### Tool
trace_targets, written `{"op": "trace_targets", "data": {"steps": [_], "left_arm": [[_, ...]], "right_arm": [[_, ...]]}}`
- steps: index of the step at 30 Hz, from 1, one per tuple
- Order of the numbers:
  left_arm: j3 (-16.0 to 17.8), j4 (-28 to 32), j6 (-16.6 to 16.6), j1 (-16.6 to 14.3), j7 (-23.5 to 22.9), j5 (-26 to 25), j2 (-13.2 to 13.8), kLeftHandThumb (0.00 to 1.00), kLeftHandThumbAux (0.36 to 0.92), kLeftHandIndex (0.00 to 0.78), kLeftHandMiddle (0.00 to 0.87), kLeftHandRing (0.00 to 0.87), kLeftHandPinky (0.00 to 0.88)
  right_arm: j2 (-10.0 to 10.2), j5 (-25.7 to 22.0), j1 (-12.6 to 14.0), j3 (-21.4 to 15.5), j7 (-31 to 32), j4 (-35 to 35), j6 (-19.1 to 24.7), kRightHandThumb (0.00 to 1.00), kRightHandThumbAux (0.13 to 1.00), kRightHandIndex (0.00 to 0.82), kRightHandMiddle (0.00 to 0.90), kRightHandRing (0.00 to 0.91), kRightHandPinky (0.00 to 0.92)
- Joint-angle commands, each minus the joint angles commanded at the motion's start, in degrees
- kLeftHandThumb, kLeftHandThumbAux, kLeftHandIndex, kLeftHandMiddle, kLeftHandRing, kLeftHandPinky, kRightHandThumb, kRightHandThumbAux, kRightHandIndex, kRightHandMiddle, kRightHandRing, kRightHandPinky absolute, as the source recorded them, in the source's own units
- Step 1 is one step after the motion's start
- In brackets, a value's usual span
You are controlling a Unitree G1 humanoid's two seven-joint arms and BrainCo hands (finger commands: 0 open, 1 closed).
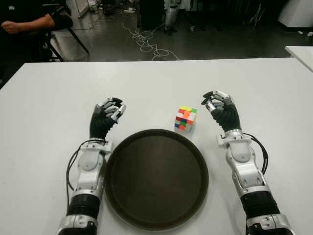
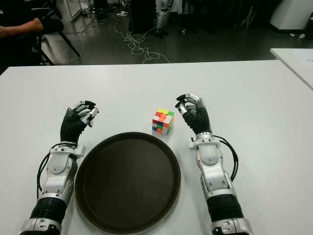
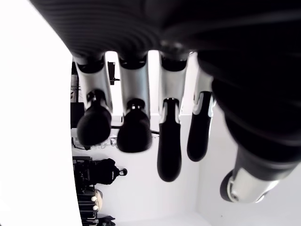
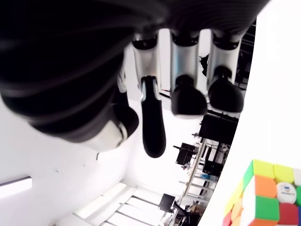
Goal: Pick up the Rubik's Cube and put it in the plate
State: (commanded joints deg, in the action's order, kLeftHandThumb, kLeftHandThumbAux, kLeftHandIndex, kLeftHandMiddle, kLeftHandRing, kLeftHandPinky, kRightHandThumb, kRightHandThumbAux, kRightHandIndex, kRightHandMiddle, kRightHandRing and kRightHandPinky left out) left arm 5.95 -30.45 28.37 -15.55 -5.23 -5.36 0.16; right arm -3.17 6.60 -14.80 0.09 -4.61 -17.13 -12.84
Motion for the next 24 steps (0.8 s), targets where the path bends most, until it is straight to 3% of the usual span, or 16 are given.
{"op": "trace_targets", "data": {"steps": [24], "left_arm": [[0.1, -0.8, 1.1, -0.3, -0.7, -0.4, -0.1, 0.859, 0.655, 0.428, 0.552, 0.782, 0.802]], "right_arm": [[-0.1, -1.1, -0.5, -0.5, 1.5, -2.9, -4.5, 0.685, 0.726, 0.436, 0.795, 0.815, 0.800]]}}
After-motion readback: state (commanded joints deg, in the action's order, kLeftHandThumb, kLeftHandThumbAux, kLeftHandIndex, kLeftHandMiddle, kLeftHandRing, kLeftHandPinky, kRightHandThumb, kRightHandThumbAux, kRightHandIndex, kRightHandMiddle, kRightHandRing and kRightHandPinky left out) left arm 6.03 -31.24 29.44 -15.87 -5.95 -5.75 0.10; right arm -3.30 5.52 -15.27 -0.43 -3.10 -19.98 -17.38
